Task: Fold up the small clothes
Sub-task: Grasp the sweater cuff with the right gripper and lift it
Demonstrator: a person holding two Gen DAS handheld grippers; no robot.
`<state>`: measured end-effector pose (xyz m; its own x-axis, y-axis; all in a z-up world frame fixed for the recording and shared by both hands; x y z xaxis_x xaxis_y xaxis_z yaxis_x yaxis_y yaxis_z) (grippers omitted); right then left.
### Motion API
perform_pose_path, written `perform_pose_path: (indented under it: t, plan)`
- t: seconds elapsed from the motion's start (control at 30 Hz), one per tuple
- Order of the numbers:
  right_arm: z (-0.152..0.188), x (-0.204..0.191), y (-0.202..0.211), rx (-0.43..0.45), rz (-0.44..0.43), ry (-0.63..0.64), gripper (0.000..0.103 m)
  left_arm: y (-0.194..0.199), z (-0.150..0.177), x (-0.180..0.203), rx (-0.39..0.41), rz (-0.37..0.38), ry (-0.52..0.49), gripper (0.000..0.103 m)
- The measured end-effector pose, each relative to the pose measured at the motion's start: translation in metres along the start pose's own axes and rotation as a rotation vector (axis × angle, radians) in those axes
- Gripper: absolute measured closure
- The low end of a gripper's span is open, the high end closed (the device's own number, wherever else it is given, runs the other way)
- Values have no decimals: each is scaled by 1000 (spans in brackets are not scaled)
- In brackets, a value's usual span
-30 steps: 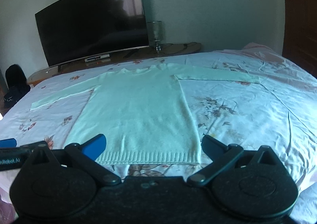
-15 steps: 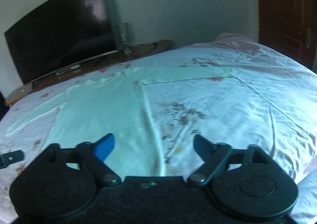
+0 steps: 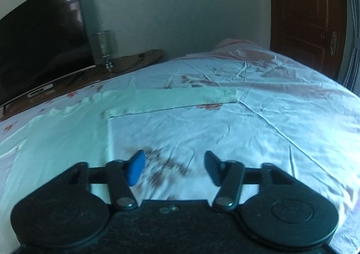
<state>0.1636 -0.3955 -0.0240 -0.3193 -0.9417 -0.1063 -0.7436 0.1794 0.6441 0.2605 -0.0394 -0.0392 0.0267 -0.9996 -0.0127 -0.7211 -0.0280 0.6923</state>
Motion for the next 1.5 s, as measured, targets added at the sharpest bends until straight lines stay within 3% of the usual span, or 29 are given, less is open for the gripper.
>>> perform_pose_path:
  t: [0.03, 0.13, 0.3, 0.37, 0.47, 0.57, 0.7, 0.77, 0.87, 1.03, 1.27, 1.5]
  plan:
    - [-10, 9, -16, -2, -7, -21, 59, -11, -8, 5, -3, -8, -1, 0]
    - [-42, 43, -65, 10, -24, -127, 57, -43, -32, 20, -5, -43, -20, 0]
    - [-87, 130, -171, -17, -92, -484, 57, -88, -57, 23, -50, -63, 55, 0]
    - [-89, 155, -206, -48, -105, -603, 69, -101, -59, 23, -73, -69, 74, 0]
    - [-84, 178, -245, -97, -112, -723, 76, -118, -60, 21, -99, -98, 79, 0]
    - [-81, 183, -262, -72, -134, -760, 78, -131, -62, 18, -124, -112, 94, 0]
    - [-89, 175, -279, -61, -151, -755, 80, -147, -61, 14, -150, -125, 99, 0]
    - [-91, 169, -285, -69, -149, -731, 98, -155, -59, 9, -165, -128, 106, 0]
    - [-95, 170, -291, -61, -147, -735, 98, -163, -56, -2, -186, -126, 126, 0]
    - [-111, 149, -282, -40, -139, -612, 98, -172, -57, -21, -192, -176, 93, 0]
    - [-132, 70, -257, -16, -170, -421, 98, -190, -63, -63, -201, -124, 121, 0]
    - [-131, -70, -239, -26, -265, -199, 98, -194, -61, -127, -207, -63, 155, 0]
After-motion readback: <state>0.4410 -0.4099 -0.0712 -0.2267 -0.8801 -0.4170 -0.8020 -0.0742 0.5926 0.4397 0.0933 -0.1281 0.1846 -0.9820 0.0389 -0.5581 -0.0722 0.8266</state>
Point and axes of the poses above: each gripper's, at about its wrist camera, not at the fingertips, and y roughly against the way its jaws point, x to its right, z to its underside, the point moved 1 cm from there along -y, roughly the way its jaws point, and after that the axes turned 4 degrees about -x, right-handed, at the moved point
